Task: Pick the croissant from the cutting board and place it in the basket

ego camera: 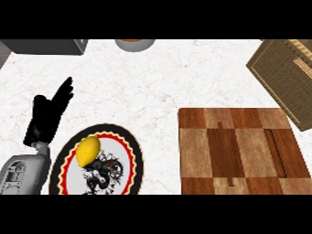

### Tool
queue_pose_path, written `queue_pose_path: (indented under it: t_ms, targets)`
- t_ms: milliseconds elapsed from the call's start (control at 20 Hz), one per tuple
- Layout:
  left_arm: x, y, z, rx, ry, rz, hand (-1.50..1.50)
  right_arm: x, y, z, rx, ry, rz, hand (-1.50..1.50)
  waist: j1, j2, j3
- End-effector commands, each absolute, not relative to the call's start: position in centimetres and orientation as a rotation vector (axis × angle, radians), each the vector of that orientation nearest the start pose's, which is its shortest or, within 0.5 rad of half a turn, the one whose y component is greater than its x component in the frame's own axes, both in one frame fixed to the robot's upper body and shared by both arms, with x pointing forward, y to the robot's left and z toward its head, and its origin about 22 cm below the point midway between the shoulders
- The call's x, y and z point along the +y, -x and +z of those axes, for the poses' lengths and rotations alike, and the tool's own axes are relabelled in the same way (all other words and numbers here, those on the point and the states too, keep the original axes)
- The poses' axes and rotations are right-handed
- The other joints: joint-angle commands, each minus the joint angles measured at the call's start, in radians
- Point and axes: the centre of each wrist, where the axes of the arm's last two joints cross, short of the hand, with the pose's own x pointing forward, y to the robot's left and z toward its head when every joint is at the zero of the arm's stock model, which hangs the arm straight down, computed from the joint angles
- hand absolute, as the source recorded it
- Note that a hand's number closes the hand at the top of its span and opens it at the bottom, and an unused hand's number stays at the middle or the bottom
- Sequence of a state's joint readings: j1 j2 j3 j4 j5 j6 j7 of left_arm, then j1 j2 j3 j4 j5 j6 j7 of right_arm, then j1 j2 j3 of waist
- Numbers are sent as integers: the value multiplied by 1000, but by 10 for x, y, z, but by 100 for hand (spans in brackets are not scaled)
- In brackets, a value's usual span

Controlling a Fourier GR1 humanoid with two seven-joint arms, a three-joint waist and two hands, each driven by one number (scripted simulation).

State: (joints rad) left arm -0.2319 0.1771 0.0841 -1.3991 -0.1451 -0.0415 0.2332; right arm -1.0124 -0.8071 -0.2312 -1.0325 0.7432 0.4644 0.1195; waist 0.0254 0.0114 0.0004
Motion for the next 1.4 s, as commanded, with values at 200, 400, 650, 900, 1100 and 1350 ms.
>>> queue_pose_path:
  t_ms: [200,400,650,900,1100,1350]
  targets:
    - [264,-309,47,-1386,-249,-235,0,-434,-392,292,-1421,1072,875,150,10,0,1]
    - [256,-306,26,-1379,-247,-245,0,-441,-399,266,-1398,1073,930,150,9,3,1]
    - [260,-308,26,-1377,-262,-234,0,-440,-409,240,-1354,1034,923,150,8,4,1]
    - [266,-308,33,-1379,-234,-237,0,-457,-403,211,-1329,876,768,-150,13,5,2]
    - [262,-300,30,-1381,-229,-264,0,-464,-401,219,-1383,830,691,-150,26,7,2]
    - [271,-314,35,-1377,-234,-242,0,-458,-405,211,-1545,833,546,-150,14,6,2]
